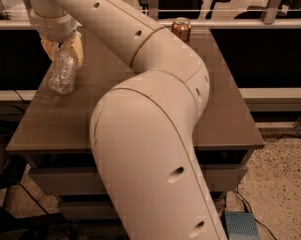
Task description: Place water bottle upright
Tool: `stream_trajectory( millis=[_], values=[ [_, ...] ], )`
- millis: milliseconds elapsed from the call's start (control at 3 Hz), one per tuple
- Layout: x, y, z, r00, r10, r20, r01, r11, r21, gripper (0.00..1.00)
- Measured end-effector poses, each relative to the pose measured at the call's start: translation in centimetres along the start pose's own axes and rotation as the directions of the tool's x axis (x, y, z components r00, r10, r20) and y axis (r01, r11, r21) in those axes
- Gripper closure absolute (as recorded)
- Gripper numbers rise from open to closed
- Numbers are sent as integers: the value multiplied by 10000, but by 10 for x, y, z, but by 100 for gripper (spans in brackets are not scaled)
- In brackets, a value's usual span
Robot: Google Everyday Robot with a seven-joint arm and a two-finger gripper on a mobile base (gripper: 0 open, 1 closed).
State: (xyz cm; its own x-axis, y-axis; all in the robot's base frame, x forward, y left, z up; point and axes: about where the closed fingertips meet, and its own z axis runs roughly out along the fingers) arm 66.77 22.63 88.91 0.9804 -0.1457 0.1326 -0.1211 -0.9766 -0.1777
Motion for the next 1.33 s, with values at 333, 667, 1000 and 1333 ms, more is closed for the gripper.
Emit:
stream_trajectory(
  millis=[333, 667, 1000, 1333],
  values=[
    [-10, -16, -4, 9888, -1474, 231, 1467, 9888, 276, 100],
    [-9, -28, -2, 9639, -2657, 151, 2642, 9623, 648, 100],
    [-5, -35, 2, 9643, -2650, -16, 2642, 9609, 829, 100],
    [0, -48, 5, 9504, -3095, -294, 3105, 9404, 1390, 100]
  ],
)
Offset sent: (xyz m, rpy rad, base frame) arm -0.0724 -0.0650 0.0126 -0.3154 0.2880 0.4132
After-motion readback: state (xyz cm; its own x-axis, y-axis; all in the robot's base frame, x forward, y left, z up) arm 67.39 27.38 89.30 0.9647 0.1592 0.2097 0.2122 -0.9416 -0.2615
